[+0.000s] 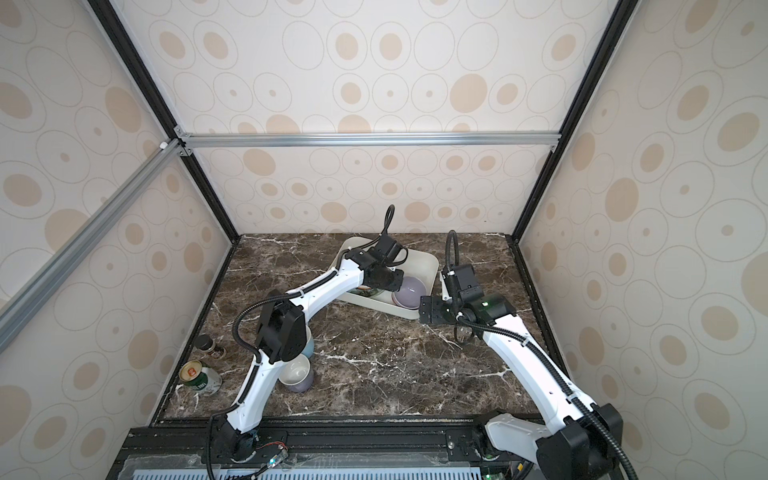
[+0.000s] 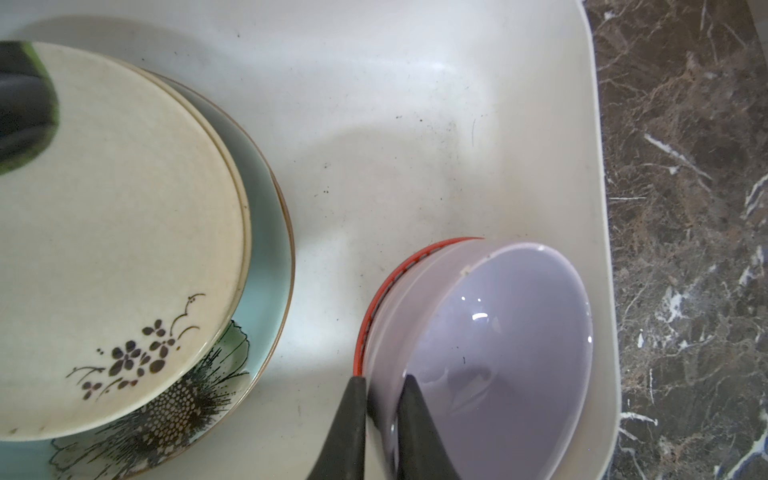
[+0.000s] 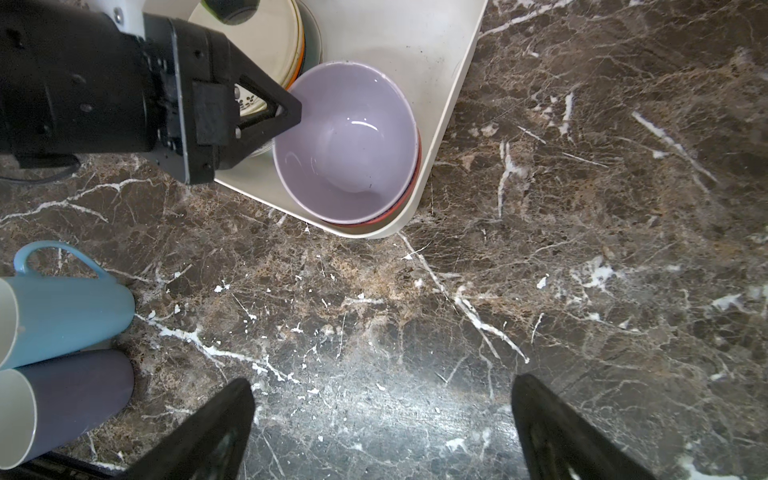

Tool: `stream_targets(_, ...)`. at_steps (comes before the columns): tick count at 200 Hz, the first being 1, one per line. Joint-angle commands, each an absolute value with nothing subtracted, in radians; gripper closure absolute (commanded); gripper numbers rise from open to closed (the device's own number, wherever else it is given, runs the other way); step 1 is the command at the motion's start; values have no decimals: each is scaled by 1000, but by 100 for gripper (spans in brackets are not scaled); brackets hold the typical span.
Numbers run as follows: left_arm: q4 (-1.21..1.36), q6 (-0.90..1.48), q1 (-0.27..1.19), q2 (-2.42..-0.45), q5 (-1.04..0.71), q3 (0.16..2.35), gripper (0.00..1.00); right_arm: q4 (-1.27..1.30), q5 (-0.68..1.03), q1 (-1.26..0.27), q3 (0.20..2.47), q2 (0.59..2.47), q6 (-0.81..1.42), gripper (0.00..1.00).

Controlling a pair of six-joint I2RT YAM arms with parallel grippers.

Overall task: Place the mixed dishes into the plastic bin
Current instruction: 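Lower the lavender bowl onto the orange-patterned bowl with the left gripper, then open the left gripper and withdraw it while the right gripper draws back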

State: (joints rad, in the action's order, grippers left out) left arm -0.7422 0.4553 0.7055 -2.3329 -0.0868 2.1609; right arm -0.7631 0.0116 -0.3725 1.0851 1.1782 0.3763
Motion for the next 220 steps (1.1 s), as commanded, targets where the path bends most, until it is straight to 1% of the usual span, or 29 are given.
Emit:
stream_targets(1,-736,440,688,-2335,-87,2194,86,-767,17,-366,1121,1193,369,0)
stream_targets(40,-727,440,677,-2364,-116,2188,95,-769,12,-364,1129,1205,370,0)
stream_targets(56,-723,440,677,-2367,-120,2183,96,-773,8,-364,1135,1211,369,0)
stream_targets(78,-724,437,676,-2359,-115,2179,95,-770,12,-364,1137,1220,369,0)
stream_targets(88,-724,436,676,-2351,-114,2174,93,-770,12,-364,1140,1225,368,0)
stream_targets(100,-724,433,674,-2337,-109,2172,86,-766,12,-364,1141,1229,368,0)
stream_targets(120,-729,427,673,-2317,-92,2170,85,-762,15,-361,1144,1240,368,0)
stream_targets(127,-730,426,671,-2311,-87,2170,82,-761,18,-363,1143,1244,368,0)
stream_targets(149,-739,418,665,-2290,-75,2176,70,-756,21,-362,1146,1255,368,0)
stream_targets(166,-746,408,653,-2266,-61,2175,62,-753,26,-362,1150,1262,364,0)
stream_targets(191,-753,381,603,-2216,-24,2158,50,-749,22,-359,1161,1278,360,0)
stream_targets(220,-761,345,499,-2157,22,2095,47,-735,32,-344,1177,1316,354,0)
